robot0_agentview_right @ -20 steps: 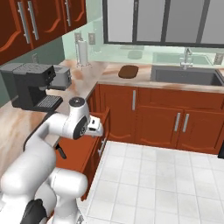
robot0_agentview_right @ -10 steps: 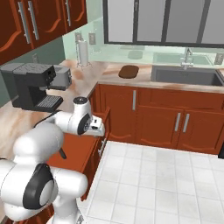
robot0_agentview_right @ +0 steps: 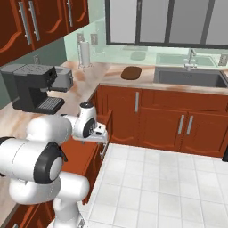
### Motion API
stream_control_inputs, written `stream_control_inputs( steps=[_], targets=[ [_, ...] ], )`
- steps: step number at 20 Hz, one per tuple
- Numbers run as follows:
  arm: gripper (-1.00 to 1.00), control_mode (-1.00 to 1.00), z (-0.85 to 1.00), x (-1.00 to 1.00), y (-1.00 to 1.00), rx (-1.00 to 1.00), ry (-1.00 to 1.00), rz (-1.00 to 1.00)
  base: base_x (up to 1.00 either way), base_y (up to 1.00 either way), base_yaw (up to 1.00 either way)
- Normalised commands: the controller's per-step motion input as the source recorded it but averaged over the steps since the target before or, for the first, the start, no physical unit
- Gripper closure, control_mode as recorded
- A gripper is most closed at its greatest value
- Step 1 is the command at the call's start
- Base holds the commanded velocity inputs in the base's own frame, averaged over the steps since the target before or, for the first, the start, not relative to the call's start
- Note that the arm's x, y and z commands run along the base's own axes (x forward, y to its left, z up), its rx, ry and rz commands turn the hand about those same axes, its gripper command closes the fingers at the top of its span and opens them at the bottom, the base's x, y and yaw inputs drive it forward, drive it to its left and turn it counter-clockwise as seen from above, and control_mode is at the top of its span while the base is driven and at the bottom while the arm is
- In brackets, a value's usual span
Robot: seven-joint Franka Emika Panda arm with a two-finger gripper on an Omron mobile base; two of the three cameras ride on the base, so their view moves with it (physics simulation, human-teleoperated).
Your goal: Pick up the knife from the drawer and place it on the cutting board. Then place the meat from the plate to the cutting board.
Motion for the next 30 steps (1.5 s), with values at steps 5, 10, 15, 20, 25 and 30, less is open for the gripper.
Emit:
stream_control_inputs(
  steps=[5,10,15,20,25,30],
  targets=[
    [-1.00,-1.00,-0.37,0.00,0.00,0.00,0.00,0.00,0.00,0.00,0.00],
    [-1.00,-1.00,-0.36,0.00,0.00,0.00,0.00,0.00,0.00,0.00,0.00],
    [-1.00,-1.00,-0.26,0.00,0.00,0.00,0.00,0.00,0.00,0.00,0.00],
    [-1.00,-1.00,-0.38,0.00,0.00,0.00,0.00,0.00,0.00,0.00,0.00],
    [-1.00,-1.00,-0.41,0.00,-0.06,0.00,0.00,0.00,0.00,0.00,0.00],
    [-1.00,-1.00,-0.45,0.00,-0.26,0.00,0.00,0.00,0.00,0.00,0.00]
  ],
)
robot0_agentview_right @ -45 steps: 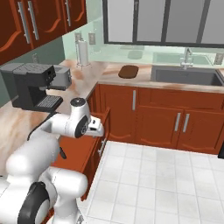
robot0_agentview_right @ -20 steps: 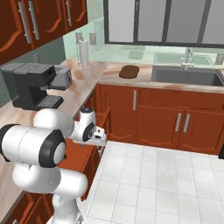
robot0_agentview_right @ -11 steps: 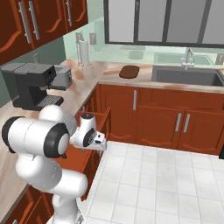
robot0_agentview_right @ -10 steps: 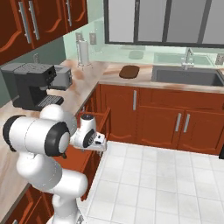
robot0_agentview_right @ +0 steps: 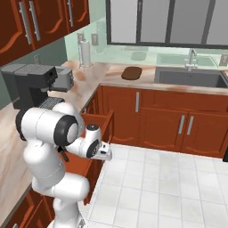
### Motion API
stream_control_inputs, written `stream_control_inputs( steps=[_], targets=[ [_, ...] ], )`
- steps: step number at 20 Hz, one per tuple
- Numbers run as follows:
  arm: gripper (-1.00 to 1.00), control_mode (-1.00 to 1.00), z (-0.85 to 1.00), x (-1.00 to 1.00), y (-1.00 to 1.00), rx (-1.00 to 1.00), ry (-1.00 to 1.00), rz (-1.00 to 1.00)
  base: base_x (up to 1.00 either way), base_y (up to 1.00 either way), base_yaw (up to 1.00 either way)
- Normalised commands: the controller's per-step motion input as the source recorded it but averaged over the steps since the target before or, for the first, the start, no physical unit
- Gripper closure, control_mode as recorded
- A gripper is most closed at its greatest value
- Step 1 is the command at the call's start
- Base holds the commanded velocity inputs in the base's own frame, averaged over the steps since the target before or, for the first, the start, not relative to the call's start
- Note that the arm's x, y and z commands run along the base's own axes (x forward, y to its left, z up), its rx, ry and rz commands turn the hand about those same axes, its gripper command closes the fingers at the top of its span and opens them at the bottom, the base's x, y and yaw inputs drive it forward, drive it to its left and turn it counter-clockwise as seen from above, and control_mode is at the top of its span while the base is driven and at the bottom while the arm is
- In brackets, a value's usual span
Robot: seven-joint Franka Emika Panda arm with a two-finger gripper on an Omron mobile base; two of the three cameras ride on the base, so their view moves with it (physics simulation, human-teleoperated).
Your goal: Pick up the knife from the drawer and place it on the cutting board. Then place the meat from the plate to the cutting board.
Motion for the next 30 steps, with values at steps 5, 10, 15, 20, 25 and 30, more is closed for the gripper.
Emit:
stream_control_inputs(
  steps=[5,10,15,20,25,30],
  targets=[
    [-1.00,-1.00,-0.43,0.00,-0.64,0.03,-0.01,0.00,0.00,0.00,0.00],
    [-1.00,-1.00,-0.42,0.00,-0.98,0.11,-0.03,0.00,0.00,0.00,0.00],
    [-1.00,-1.00,-0.44,0.00,-1.00,0.15,-0.06,0.00,0.00,0.00,0.00],
    [-1.00,-1.00,-0.46,0.00,-1.00,0.16,-0.07,0.00,0.00,0.00,0.00],
    [-1.00,-1.00,-0.04,0.02,-0.16,0.02,0.00,-0.01,0.00,0.00,0.00],
    [-1.00,-1.00,0.59,0.00,0.18,0.00,0.00,-0.01,0.00,0.00,0.00]
  ],
)
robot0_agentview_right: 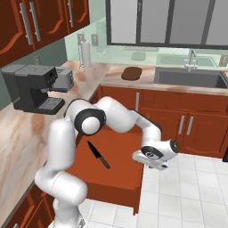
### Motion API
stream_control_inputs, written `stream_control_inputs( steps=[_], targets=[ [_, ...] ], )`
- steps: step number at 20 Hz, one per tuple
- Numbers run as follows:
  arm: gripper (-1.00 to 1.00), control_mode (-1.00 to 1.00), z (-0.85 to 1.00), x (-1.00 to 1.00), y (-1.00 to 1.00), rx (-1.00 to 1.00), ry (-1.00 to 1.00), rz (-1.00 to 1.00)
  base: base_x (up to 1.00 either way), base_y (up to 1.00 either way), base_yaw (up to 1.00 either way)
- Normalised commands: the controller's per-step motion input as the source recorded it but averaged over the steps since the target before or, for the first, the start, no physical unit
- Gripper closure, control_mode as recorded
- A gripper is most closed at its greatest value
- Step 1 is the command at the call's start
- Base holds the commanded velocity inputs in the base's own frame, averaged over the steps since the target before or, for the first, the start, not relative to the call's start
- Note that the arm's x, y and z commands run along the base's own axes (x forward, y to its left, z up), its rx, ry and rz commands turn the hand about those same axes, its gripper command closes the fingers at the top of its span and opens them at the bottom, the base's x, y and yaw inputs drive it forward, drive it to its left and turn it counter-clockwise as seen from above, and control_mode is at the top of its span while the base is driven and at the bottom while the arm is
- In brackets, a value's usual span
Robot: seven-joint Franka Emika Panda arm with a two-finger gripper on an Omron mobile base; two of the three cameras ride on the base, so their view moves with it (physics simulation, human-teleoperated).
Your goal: Pick up the knife from the drawer and place it on the cutting board. Then place the meat from the plate to the cutting board.
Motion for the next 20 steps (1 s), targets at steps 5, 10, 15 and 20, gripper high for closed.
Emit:
stream_control_inputs(
  steps=[5,10,15,20],
  targets=[
    [-1.00,-1.00,1.00,0.00,0.47,0.00,0.00,-0.02,0.00,0.00,0.00],
    [-1.00,-1.00,1.00,-0.02,0.30,-0.03,0.07,-0.07,0.00,0.00,0.00],
    [-1.00,-1.00,0.85,-0.12,0.25,-0.11,0.01,-0.07,0.00,0.00,0.00],
    [-1.00,-1.00,0.34,-0.05,0.69,-0.30,0.08,0.04,0.00,0.00,0.00]
  ],
)
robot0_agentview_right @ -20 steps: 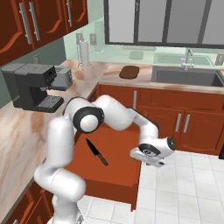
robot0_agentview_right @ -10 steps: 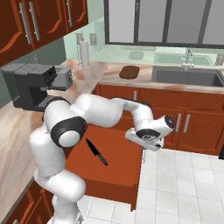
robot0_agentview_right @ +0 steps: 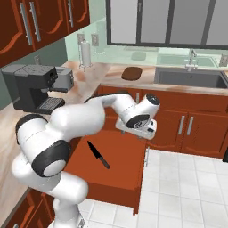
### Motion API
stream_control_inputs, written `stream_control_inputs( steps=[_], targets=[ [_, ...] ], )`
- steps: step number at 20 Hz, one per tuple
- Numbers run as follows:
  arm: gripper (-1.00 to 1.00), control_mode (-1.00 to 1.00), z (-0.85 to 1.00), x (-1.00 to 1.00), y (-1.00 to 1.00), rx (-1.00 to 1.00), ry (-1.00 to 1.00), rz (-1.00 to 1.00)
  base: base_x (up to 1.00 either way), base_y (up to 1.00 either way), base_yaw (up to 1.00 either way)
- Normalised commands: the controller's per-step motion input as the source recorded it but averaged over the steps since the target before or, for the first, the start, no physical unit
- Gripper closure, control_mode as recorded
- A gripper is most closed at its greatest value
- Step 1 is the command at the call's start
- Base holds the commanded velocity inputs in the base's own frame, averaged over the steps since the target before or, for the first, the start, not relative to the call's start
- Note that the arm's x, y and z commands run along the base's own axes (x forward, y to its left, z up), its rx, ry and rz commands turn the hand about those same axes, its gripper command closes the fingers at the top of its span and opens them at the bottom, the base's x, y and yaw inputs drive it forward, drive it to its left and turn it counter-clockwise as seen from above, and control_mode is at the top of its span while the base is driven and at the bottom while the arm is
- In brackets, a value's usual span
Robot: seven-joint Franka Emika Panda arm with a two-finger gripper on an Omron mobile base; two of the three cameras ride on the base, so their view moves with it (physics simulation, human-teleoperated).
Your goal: Pick up the knife from the drawer and place it on the cutting board. Then place the meat from the plate to the cutting board.
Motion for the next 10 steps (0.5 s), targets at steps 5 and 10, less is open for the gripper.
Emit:
stream_control_inputs(
  steps=[5,10],
  targets=[
    [-1.00,-1.00,0.11,0.00,0.96,-0.36,0.07,0.08,0.00,0.00,0.00],
    [-1.00,-1.00,-0.05,-0.01,0.67,-0.33,0.06,0.16,0.00,0.00,0.00]
  ],
)
